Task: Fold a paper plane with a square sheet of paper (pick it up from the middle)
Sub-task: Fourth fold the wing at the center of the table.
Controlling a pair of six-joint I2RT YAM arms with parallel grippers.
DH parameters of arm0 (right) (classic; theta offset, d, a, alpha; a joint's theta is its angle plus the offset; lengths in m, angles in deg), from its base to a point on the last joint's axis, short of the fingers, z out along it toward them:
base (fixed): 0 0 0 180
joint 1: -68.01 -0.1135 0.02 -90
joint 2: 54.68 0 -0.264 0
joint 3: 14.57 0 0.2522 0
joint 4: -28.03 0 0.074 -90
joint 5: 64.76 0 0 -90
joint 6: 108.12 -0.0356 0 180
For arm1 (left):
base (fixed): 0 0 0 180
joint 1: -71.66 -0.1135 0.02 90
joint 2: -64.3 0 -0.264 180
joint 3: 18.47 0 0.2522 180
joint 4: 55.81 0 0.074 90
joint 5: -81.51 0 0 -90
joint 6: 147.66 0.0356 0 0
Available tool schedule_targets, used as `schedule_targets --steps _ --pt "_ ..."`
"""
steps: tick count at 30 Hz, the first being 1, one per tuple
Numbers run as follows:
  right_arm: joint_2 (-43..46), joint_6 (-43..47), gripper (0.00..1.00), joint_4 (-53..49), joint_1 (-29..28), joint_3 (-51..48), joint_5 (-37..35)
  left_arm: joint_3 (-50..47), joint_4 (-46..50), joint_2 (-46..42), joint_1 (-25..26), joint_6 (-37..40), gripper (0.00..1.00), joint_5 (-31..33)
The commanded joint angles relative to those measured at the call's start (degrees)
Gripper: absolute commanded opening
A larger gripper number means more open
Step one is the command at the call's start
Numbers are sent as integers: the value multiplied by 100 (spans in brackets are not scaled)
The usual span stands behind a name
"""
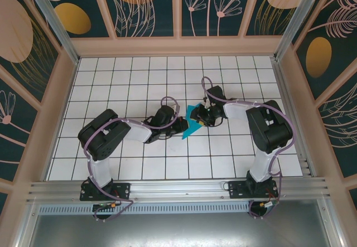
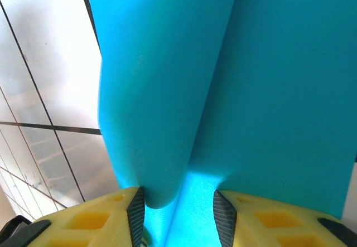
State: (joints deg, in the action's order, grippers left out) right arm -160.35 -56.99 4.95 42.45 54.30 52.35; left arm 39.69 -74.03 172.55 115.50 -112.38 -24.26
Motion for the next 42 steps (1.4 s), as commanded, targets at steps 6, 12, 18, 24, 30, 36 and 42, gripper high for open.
schedule_targets --steps 6,12,18,24,30,36,42 --pt "-1160 108 41 -621 -78 -381 -1314 135 321 170 -7 30 7 153" --pt "-1318 64 39 -719 -73 -324 -1305 138 389 171 -7 -21 8 204" --pt "-1372 57 37 -755 -74 -329 -1370 134 429 190 -14 -33 8 195" --pt "-1438 38 35 -800 -80 -336 -1485 131 409 171 -7 -14 7 143" --pt "-1432 -6 34 -758 -78 -370 -1501 132 352 93 -7 43 8 78" --pt "-1344 -23 38 -536 -76 -448 -1217 201 411 88 -12 128 8 80" --pt "-1177 -93 50 -402 -65 -519 -1131 218 434 247 -7 83 7 -53"
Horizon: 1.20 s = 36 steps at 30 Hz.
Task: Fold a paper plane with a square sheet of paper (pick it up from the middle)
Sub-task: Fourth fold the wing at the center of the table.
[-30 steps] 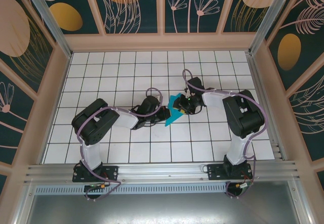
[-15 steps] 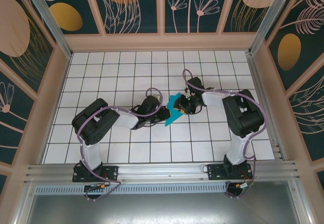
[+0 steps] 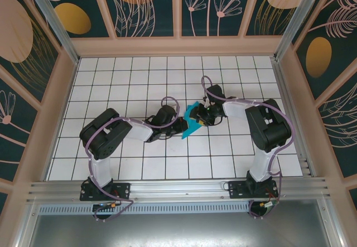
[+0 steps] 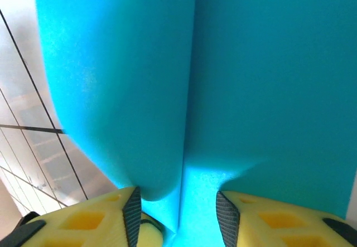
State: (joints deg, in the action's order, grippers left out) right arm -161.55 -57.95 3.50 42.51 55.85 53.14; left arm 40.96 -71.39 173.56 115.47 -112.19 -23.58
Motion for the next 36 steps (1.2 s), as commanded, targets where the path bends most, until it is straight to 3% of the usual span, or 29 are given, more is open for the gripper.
schedule_targets --steps 1,11,22,28,36 --pt "-1049 -14 52 -272 -72 -677 -1236 91 174 138 -10 72 7 -117" --pt "-1101 -429 57 -673 -92 -636 -1977 93 147 71 -4 161 8 -196" --pt "-1365 -719 38 -1030 -115 -554 -2373 -89 83 -295 -11 132 9 -24" --pt "-1347 -749 37 -1091 -118 -578 -2447 -268 -46 -696 -10 84 10 324" --pt "-1342 -777 38 -1060 -109 -569 -2363 -410 -432 -782 5 -43 16 102"
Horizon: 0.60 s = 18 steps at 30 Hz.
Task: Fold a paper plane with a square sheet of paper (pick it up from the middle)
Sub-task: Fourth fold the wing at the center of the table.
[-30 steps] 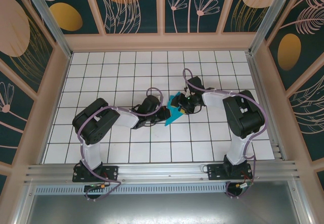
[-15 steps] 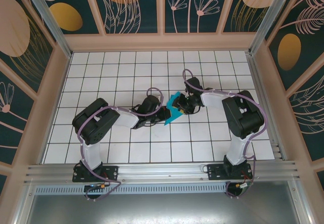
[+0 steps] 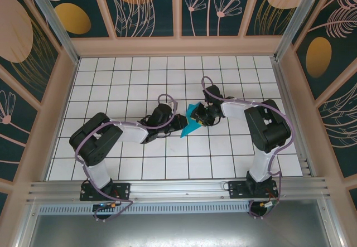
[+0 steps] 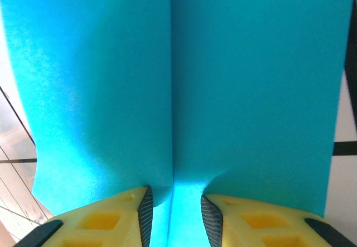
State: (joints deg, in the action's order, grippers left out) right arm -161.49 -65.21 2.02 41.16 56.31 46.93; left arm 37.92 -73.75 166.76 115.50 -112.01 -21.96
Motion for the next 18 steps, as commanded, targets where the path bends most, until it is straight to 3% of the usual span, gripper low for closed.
schedule_targets --steps 1,8,18 --pt "-1344 -48 38 -911 30 -615 -1730 -117 -110 -120 11 -67 18 -2" --pt "-1330 -47 41 -912 43 -637 -1699 -203 2 -62 66 20 30 79" --pt "-1328 -42 42 -902 70 -659 -1644 224 352 351 80 342 28 -50"
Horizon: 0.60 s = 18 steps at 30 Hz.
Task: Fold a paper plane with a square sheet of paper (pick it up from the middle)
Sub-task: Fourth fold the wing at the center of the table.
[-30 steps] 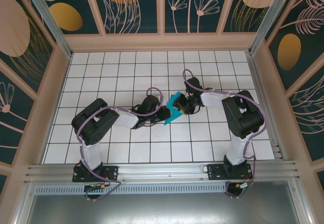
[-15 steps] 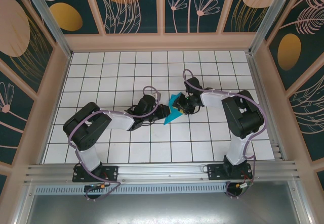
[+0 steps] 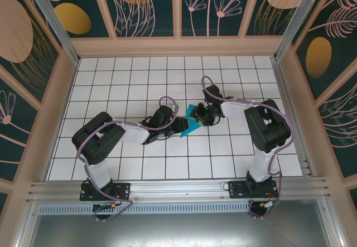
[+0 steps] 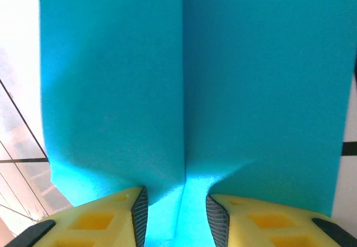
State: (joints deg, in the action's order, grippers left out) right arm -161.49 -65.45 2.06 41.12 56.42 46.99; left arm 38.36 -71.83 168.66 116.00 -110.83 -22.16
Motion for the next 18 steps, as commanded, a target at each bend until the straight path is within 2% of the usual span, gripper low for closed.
schedule_targets --steps 1,12,14,18 --pt "-1321 -11 42 -906 77 -670 -1641 212 181 190 31 251 27 -17" --pt "-950 274 42 -1042 106 -438 -1440 409 465 281 22 787 29 147" --pt "-893 295 42 -1035 118 -439 -1390 253 409 133 21 744 31 352" --pt "-819 330 42 -1029 132 -420 -1316 56 144 -84 14 685 33 305"
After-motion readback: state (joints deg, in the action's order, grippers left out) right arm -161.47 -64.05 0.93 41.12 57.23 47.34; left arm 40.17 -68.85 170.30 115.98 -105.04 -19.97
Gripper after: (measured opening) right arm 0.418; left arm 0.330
